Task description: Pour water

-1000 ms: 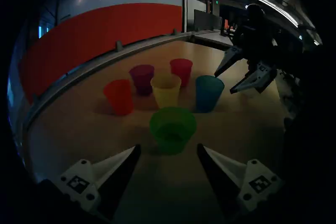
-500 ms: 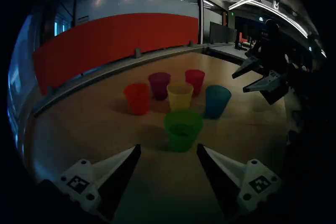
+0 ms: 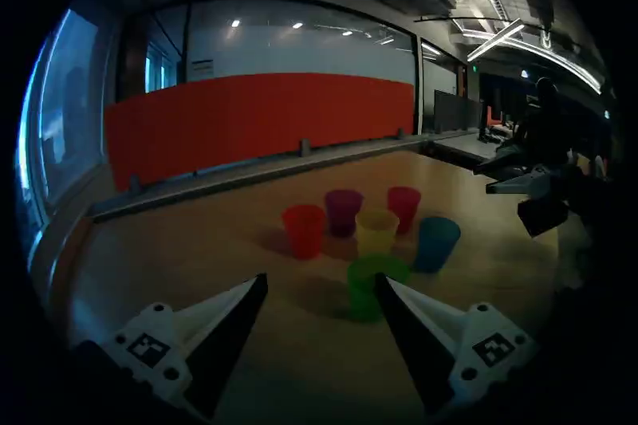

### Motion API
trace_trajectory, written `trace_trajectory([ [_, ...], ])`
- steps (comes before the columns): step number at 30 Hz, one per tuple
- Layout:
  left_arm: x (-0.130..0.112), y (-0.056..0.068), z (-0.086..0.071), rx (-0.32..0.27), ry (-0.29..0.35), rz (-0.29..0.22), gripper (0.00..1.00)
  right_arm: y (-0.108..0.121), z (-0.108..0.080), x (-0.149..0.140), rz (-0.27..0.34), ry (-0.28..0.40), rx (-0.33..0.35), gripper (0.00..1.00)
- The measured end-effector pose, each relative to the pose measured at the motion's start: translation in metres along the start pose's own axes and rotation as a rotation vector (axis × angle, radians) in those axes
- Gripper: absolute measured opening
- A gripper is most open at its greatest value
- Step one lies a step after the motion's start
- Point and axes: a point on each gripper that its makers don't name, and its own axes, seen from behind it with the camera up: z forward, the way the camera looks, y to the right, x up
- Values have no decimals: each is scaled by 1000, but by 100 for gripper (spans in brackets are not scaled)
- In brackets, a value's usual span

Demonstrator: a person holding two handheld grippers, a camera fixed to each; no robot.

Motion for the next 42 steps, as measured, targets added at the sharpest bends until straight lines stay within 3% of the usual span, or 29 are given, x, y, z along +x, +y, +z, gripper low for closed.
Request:
trace_trajectory([
  [3, 12, -7, -6, 37, 39, 2, 99, 6, 0, 10, -4, 32, -34, 100],
  [20, 50, -19, -24, 188, 197, 6, 99, 34, -4, 44, 3, 191, -239, 100],
  [32, 70, -48, -43, 343, 298, -38, 99, 58, -11, 68, 30, 291, -412, 100],
  [38, 71, -61, -52, 421, 314, -34, 99, 73, -22, 81, 43, 344, -509, 100],
  [42, 77, -67, -59, 455, 347, -59, 99, 78, -31, 92, 58, 390, -564, 100],
])
